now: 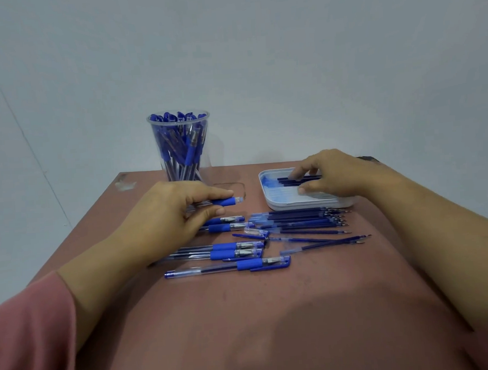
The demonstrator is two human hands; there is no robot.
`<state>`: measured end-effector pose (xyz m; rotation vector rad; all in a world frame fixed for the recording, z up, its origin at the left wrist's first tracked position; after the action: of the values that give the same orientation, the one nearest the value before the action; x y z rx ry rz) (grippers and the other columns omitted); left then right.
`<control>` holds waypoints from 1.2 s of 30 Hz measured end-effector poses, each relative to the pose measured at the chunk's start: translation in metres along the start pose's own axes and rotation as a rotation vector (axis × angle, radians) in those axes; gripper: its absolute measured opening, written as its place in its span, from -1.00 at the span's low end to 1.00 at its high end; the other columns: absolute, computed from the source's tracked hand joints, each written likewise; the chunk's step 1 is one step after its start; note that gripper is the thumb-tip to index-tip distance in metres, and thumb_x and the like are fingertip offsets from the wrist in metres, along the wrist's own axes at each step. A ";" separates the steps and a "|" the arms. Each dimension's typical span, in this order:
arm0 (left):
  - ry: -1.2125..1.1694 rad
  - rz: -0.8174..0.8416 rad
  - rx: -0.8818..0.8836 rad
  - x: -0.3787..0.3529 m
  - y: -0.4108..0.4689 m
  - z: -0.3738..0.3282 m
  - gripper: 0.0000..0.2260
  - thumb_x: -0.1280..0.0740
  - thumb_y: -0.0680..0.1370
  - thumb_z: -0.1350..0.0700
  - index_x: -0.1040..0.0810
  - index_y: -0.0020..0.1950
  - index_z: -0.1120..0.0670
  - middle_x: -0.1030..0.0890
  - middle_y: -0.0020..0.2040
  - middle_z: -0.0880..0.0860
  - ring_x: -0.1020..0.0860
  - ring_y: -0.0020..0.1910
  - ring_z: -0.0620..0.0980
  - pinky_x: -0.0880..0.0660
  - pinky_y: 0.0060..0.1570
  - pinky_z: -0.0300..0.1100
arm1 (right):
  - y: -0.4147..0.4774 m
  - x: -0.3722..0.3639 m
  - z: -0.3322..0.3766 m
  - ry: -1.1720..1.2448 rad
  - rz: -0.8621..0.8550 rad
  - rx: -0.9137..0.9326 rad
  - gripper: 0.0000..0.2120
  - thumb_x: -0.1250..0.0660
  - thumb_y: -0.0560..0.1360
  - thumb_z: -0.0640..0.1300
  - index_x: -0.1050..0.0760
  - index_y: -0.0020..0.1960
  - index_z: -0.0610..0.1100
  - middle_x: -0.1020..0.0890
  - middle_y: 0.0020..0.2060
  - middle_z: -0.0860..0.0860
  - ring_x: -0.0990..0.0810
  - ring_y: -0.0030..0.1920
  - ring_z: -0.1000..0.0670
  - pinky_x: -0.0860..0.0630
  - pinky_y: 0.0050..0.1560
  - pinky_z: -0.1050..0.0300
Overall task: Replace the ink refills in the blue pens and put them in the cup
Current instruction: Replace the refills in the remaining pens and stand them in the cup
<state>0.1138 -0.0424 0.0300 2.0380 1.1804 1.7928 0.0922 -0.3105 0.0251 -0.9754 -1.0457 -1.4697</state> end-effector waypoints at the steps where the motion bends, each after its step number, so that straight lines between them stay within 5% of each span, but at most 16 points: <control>1: 0.002 0.005 -0.003 -0.001 0.000 0.000 -0.70 -0.45 0.48 0.10 -0.62 0.18 -0.17 -0.52 -0.09 -0.40 -0.46 -0.12 -0.53 -0.32 -0.11 -0.59 | 0.002 -0.003 -0.002 -0.007 0.020 -0.018 -0.69 -0.42 0.49 -0.05 -0.56 0.23 0.07 -0.54 0.05 0.19 -0.50 0.11 0.10 -0.32 0.05 0.24; 5: 0.004 0.025 -0.011 -0.003 0.000 -0.003 -0.71 -0.45 0.48 0.11 -0.62 0.18 -0.13 -0.46 -0.16 -0.46 -0.45 -0.15 -0.53 -0.30 -0.14 -0.60 | 0.001 -0.002 -0.006 -0.022 0.012 -0.048 -0.68 -0.39 0.51 -0.05 -0.54 0.27 0.04 -0.57 0.15 0.11 -0.48 0.09 0.11 -0.31 0.06 0.27; 12: -0.009 0.033 -0.010 -0.002 -0.001 -0.006 -0.71 -0.44 0.49 0.11 -0.63 0.18 -0.13 -0.47 -0.20 -0.46 -0.46 -0.15 -0.52 -0.30 -0.15 -0.60 | 0.001 -0.002 -0.005 -0.070 0.011 -0.051 -0.85 -0.36 0.54 -0.05 -0.62 0.09 0.02 -0.59 -0.10 0.14 -0.48 -0.18 0.24 -0.28 -0.30 0.44; 18: -0.004 0.033 -0.003 -0.003 -0.001 -0.006 -0.72 -0.44 0.49 0.10 -0.63 0.18 -0.13 -0.48 -0.16 -0.44 -0.46 -0.15 -0.51 -0.32 -0.15 -0.58 | 0.000 -0.002 -0.005 -0.047 -0.008 -0.037 -0.92 -0.34 0.53 -0.05 -0.60 -0.03 -0.02 -0.61 -0.11 0.13 -0.53 -0.14 0.20 -0.39 -0.24 0.32; 24: -0.013 0.029 0.006 -0.002 -0.001 -0.004 -0.71 -0.44 0.50 0.09 -0.62 0.18 -0.16 -0.48 -0.12 -0.47 -0.46 -0.11 -0.53 -0.33 -0.10 -0.57 | -0.003 0.015 0.007 0.024 -0.132 0.030 -0.96 -0.32 0.56 -0.08 -0.55 -0.04 0.00 -0.57 -0.17 0.19 -0.52 -0.13 0.24 -0.33 -0.23 0.43; 30: -0.014 0.021 -0.004 0.000 0.000 -0.006 -0.71 -0.45 0.49 0.11 -0.62 0.19 -0.13 -0.47 -0.12 -0.48 -0.45 -0.10 -0.54 -0.31 -0.10 -0.59 | -0.006 0.000 0.005 0.005 0.051 0.000 -0.78 -0.41 0.47 0.06 -0.63 0.08 0.03 -0.59 -0.13 0.22 -0.52 -0.07 0.20 -0.33 -0.14 0.41; 36: -0.013 0.016 -0.010 0.000 0.000 -0.006 -0.71 -0.45 0.49 0.11 -0.62 0.19 -0.14 -0.46 -0.11 -0.49 -0.44 -0.10 -0.56 -0.31 -0.09 -0.60 | -0.008 -0.004 0.013 -0.052 0.109 0.020 -0.84 -0.42 0.47 0.03 -0.66 0.04 0.08 -0.57 -0.12 0.18 -0.52 -0.03 0.14 -0.39 -0.14 0.31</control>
<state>0.1084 -0.0445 0.0320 2.0566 1.1525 1.7869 0.0858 -0.2964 0.0243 -1.0455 -1.0264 -1.3489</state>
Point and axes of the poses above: each hand's wrist, its own y-axis towards the middle knuckle, its own x-axis out of the back of the hand, z = x × y, the point moved 7 cm from there along y, towards the middle knuckle
